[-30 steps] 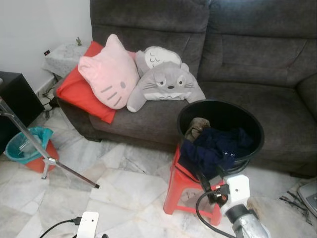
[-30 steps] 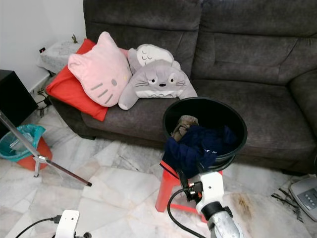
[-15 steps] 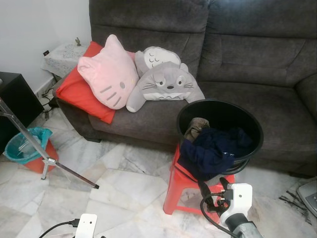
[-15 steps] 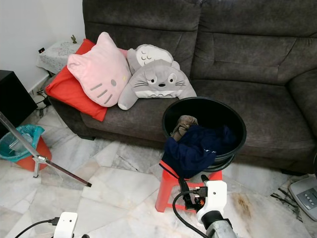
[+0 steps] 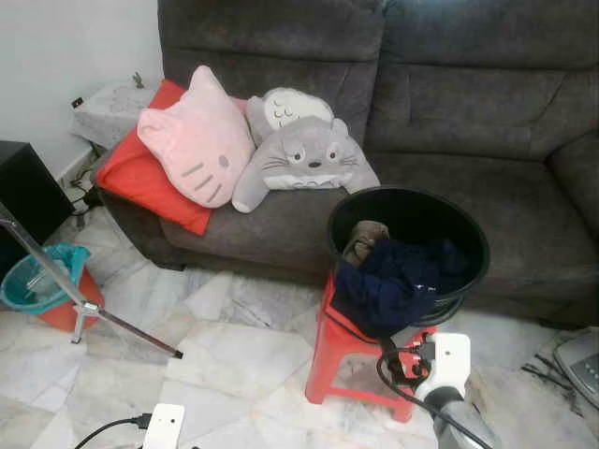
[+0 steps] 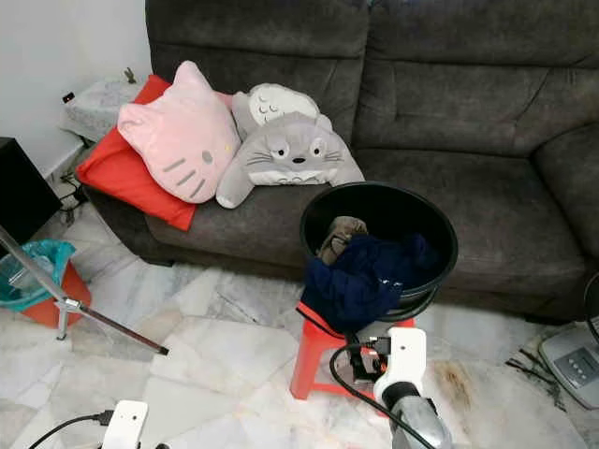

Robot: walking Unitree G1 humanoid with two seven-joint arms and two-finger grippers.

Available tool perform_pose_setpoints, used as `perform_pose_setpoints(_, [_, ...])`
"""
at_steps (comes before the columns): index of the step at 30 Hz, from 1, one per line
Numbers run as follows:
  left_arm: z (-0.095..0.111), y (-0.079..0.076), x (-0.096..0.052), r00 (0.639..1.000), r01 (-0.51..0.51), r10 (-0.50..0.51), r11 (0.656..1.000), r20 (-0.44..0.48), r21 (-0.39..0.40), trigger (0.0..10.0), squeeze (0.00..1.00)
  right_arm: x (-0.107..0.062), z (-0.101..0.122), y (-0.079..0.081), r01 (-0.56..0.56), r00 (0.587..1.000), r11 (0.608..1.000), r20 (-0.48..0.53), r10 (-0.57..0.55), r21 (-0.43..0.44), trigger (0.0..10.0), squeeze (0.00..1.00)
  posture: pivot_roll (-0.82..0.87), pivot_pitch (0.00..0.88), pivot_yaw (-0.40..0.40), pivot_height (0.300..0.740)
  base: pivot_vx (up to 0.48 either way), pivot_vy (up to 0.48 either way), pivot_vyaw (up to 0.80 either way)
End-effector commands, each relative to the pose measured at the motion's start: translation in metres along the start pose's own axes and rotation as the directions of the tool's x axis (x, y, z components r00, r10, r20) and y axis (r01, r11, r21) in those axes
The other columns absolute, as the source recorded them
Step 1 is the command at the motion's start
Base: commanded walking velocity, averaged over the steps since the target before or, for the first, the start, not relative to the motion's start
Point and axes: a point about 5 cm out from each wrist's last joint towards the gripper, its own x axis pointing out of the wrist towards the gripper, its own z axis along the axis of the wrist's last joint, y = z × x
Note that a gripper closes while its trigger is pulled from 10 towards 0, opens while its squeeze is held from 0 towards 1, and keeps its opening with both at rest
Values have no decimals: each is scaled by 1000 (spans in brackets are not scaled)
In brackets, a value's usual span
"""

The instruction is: Hang hanger

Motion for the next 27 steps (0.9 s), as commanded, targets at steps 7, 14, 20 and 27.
perform_pose_setpoints(7, [-8, 0, -1, 1000, -4, 5, 999, -30, 36, 10000, 0, 7, 3, -2, -4, 1000, 1000, 7, 4, -21, 10000, 0, -9, 0, 24, 740, 0, 0, 0])
perform_pose_setpoints(14, [-9, 0, -2, 1000, 1, 1, 999, -30, 53, 10000, 0, 10, 9, 2, -42, 998, 998, 34, 44, -37, 0, 0, -10, 0, 26, 740, 0, 0, 0])
perform_pose_setpoints(20, [-7, -2, -1, 1000, 5, -3, 998, -26, 62, 10000, 0, 9, 9, 4, -52, 998, 998, 42, 54, -41, 0, 0, -11, 0, 26, 740, 0, 0, 0])
perform_pose_setpoints(27, [-5, -3, 0, 1000, 7, -5, 998, -25, 67, 10000, 0, 8, 11, 7, -71, 996, 996, 52, 74, -51, 0, 0, -12, 0, 26, 740, 0, 0, 0])
